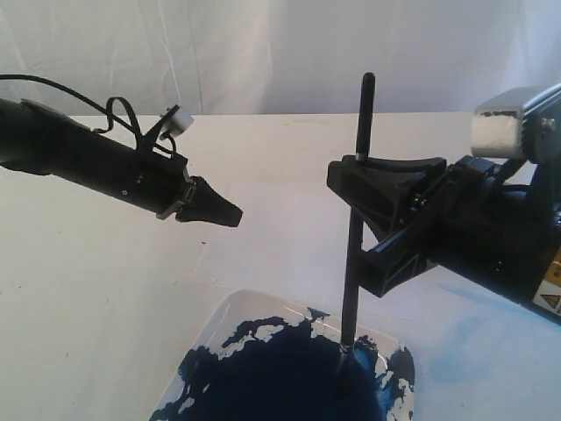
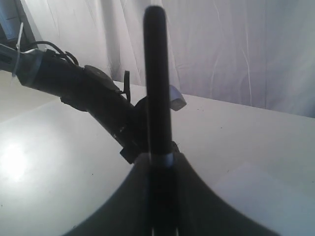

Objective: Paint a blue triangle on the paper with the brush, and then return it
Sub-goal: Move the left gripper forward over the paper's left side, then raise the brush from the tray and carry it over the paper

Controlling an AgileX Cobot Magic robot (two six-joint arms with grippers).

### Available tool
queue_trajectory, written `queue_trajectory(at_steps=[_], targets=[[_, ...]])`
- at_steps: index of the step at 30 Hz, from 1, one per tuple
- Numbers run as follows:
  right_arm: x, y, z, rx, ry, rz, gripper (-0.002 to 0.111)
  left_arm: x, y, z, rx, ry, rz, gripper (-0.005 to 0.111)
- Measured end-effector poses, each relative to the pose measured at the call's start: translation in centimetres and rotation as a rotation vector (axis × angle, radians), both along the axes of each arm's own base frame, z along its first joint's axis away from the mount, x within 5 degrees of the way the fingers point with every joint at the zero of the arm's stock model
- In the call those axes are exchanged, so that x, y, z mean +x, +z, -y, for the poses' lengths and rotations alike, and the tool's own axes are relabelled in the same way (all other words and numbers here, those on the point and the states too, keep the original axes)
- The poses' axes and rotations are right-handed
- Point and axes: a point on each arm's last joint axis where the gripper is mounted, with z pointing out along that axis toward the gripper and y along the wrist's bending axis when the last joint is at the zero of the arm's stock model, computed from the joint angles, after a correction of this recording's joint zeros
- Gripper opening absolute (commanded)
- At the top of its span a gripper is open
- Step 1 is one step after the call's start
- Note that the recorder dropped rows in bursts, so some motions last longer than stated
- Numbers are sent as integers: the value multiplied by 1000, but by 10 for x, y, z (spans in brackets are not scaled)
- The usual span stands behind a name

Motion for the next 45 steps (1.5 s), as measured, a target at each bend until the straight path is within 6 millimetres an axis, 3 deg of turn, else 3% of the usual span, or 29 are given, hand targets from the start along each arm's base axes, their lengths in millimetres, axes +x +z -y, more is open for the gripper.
queue_trajectory(at_steps=[10,27,34,45], targets=[[-1,2,-1,14,13,14,0,-1,-5,0,26,-73,87,0],[-1,2,-1,15,14,15,0,6,-8,-2,72,-16,133,0],[-1,2,-1,18,15,17,0,14,-23,-8,193,16,186,0],[-1,3,-1,16,19,38,0,18,-43,-10,238,32,170,0]])
